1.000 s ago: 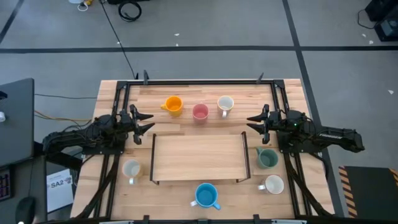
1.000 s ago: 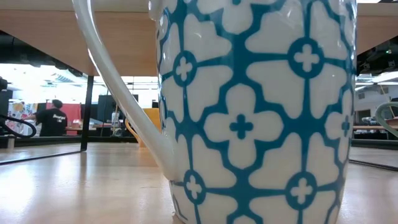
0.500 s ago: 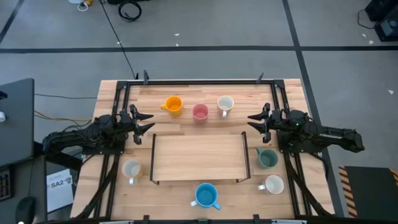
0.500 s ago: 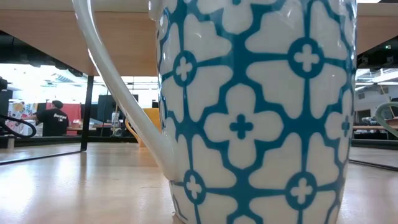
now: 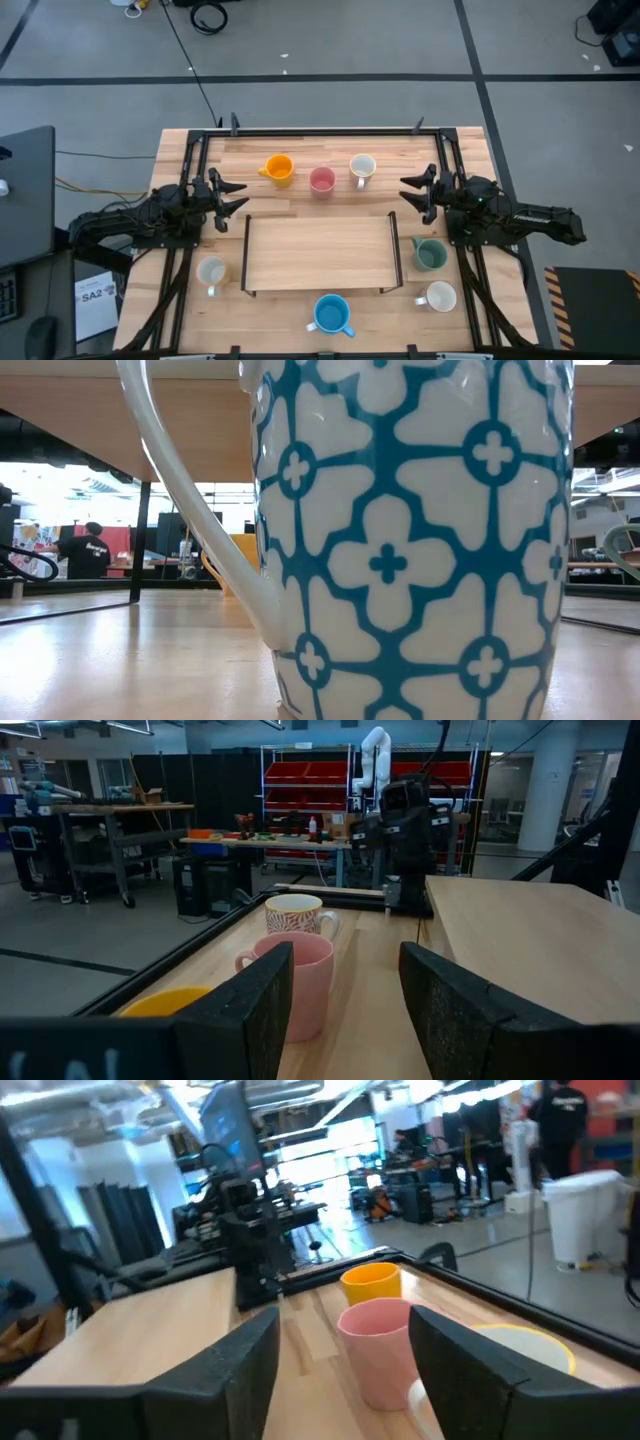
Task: Place coffee mugs
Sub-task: Put the orange patterned mug on the shelf
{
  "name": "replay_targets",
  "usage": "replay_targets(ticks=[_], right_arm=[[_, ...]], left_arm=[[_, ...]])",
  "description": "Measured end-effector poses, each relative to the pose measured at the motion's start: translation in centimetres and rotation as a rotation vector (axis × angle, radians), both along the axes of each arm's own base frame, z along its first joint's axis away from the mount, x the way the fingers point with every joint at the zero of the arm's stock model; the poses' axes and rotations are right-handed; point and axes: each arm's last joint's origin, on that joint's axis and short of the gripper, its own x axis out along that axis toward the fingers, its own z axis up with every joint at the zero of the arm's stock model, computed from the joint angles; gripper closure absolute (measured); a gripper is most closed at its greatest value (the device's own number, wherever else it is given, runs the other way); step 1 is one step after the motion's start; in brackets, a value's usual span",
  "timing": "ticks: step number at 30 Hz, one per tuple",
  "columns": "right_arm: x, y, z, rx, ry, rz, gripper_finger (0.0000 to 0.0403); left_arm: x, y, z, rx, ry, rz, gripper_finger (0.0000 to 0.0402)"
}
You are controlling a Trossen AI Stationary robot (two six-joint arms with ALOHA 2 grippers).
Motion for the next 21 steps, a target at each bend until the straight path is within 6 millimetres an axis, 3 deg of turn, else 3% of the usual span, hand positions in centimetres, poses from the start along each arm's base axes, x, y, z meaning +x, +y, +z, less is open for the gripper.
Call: replay_targets(ticks=[8,16,21], right_arm=[[-0.2,-0.1,1.1,0.048,-0.096,-0.022,0.0156],[-0.2,-0.3,4.6,0.097,-0.130,-0.107,0.0157],[0.9,-1.1,6.8,0.170,-0.051,-0.273,0.0157]], left_arm=[[0.0,0.0,0.0,0.000,0.000,0.000,0.0212],[0.0,0.0,0.0,0.000,0.000,0.000,0.0212],[0.0,0.0,0.0,0.000,0.000,0.000,0.0212]])
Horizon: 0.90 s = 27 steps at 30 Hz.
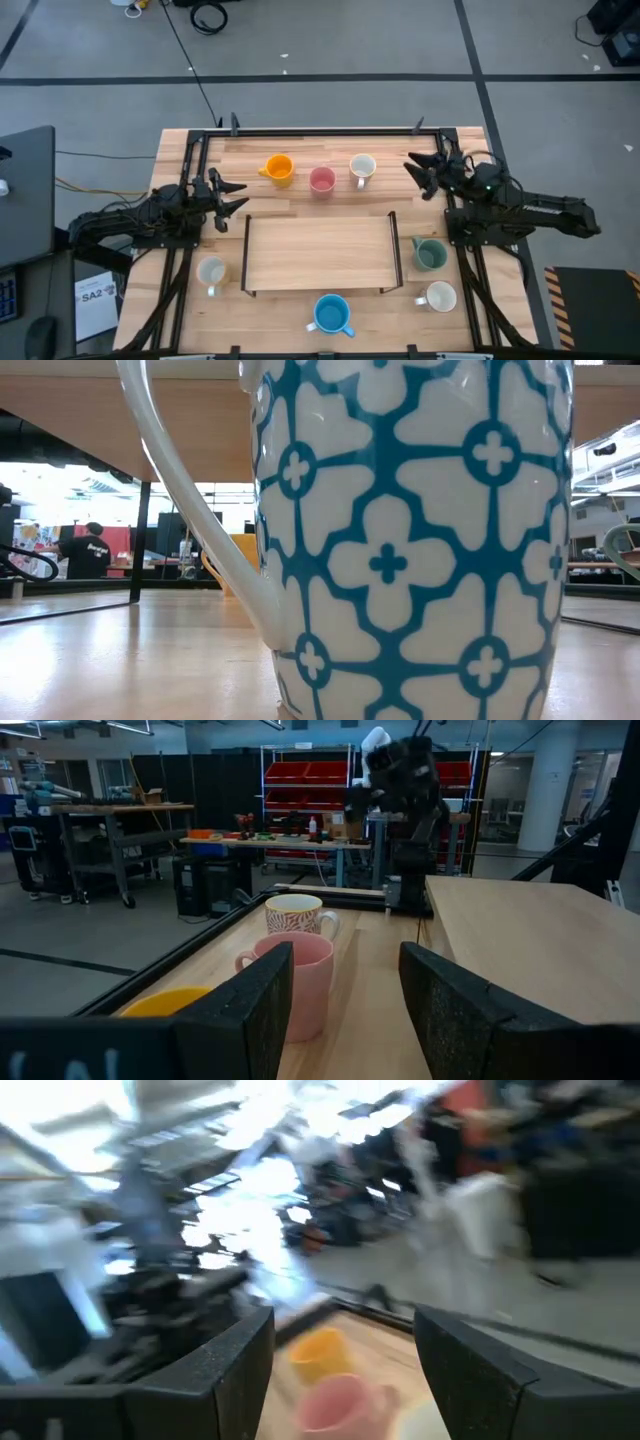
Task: Place coffee mugs
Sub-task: Put the orange patterned mug on the shelf
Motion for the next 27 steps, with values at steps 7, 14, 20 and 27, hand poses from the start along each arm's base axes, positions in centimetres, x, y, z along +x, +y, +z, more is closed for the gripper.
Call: replay_targets(ticks=[7,14,20,27], right_arm=[[1.9,-1.5,3.0,0.128,0.180,-0.187,0.0157],[4.5,-3.4,5.0,0.202,0.258,-0.253,0.0157],[6.3,-5.0,4.9,0.293,0.382,-0.290,0.0157],[7.8,-7.0,2.9,0.420,0.482,-0.216,0.0157]], left_arm=[[0.0,0.0,0.0,0.000,-0.001,-0.001,0.0212],[0.0,0.0,0.0,0.000,0.000,-0.001,0.0212],[0.0,0.0,0.0,0.000,0.000,0.000,0.0212],[0.0,0.0,0.0,0.000,0.000,0.000,0.0212]])
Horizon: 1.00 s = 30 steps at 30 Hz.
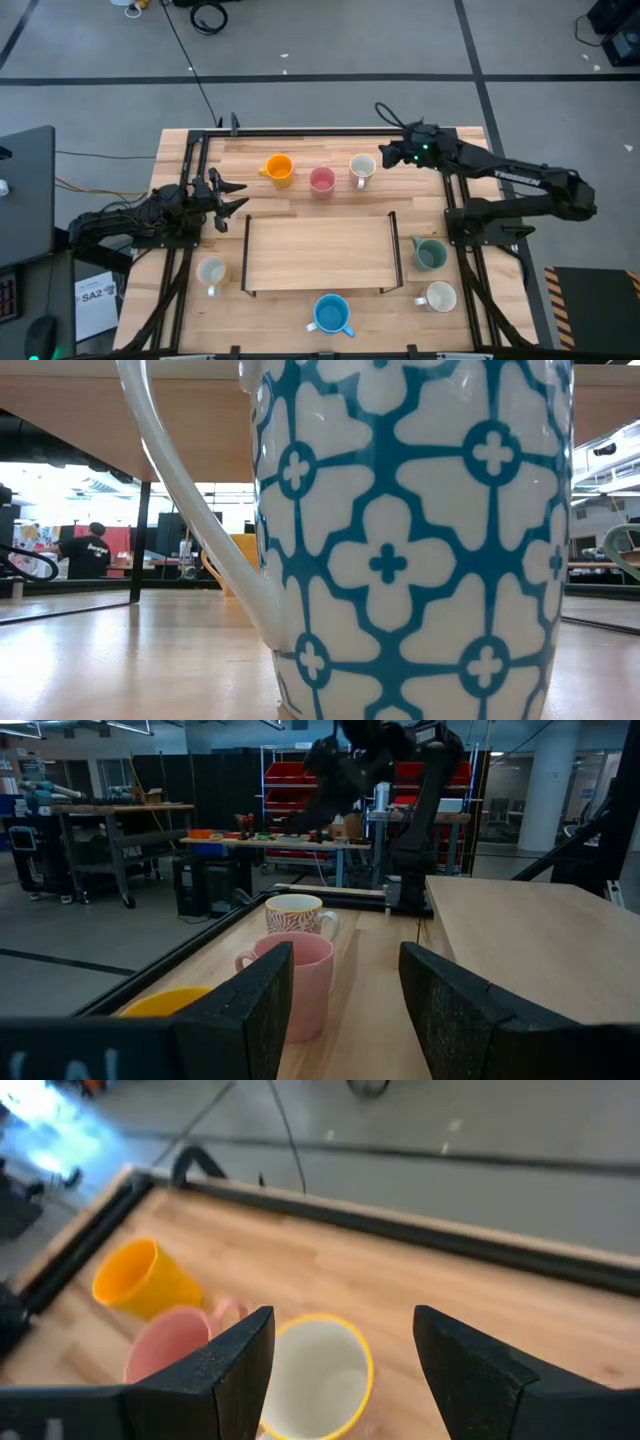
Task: Place coffee mugs
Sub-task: Put the orange patterned mug on the shelf
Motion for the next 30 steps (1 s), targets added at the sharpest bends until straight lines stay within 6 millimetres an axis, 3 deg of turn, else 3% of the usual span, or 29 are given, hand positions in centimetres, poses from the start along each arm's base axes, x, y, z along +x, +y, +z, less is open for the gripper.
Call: replay_targets(ticks=[13,30], right_arm=[[1.5,-3.5,-4.2,0.204,0.112,0.030,0.0157],[3.3,-5.1,-8.5,0.392,0.163,0.122,0.0171]], left_arm=[[0.0,0.0,0.0,0.000,0.000,0.000,0.0212],[0.0,0.0,0.0,0.000,0.001,0.000,0.0212]])
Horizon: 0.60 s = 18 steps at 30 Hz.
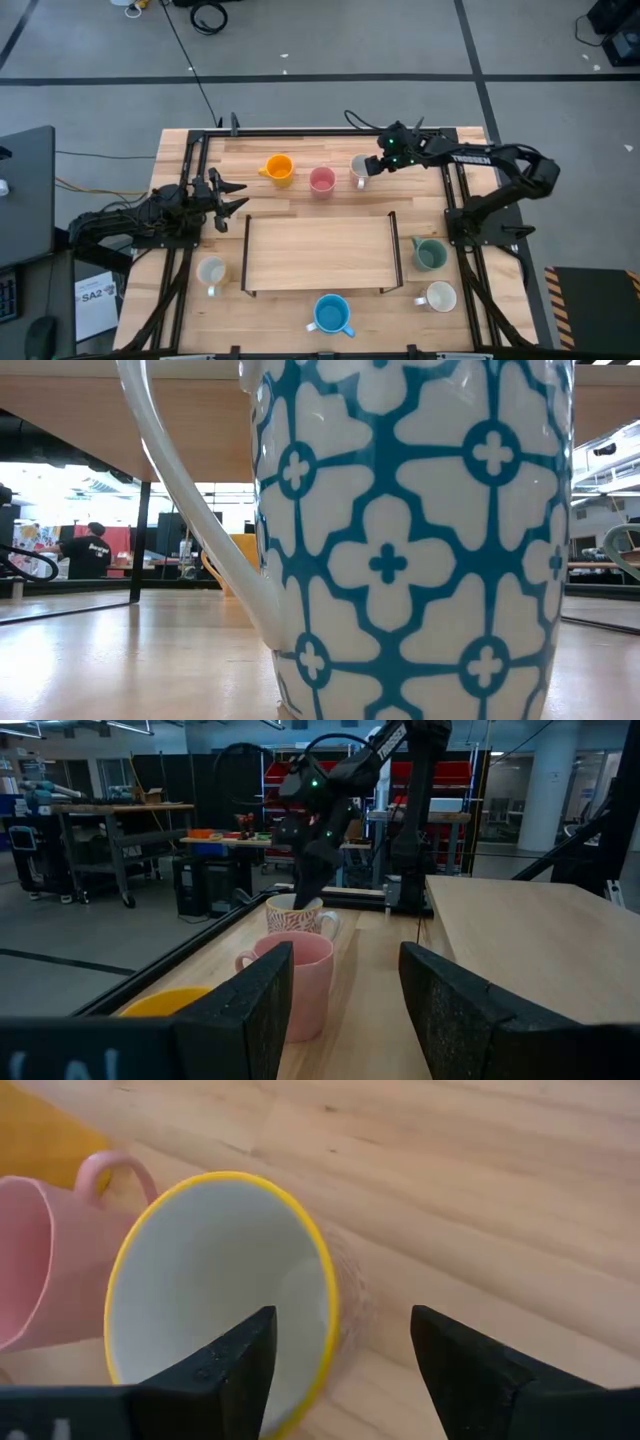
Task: Place coffee mugs
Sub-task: Put the orange patterned mug on the shelf
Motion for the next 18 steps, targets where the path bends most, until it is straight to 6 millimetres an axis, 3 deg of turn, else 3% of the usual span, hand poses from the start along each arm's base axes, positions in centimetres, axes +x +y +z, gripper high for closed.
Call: replay_targets(ticks=[18], right_arm=[[-0.12,-0.34,0.10,0.007,-0.024,0.000,0.0309]], left_arm=[[0.00,0.00,-0.03,0.000,0.003,0.000,0.0212]])
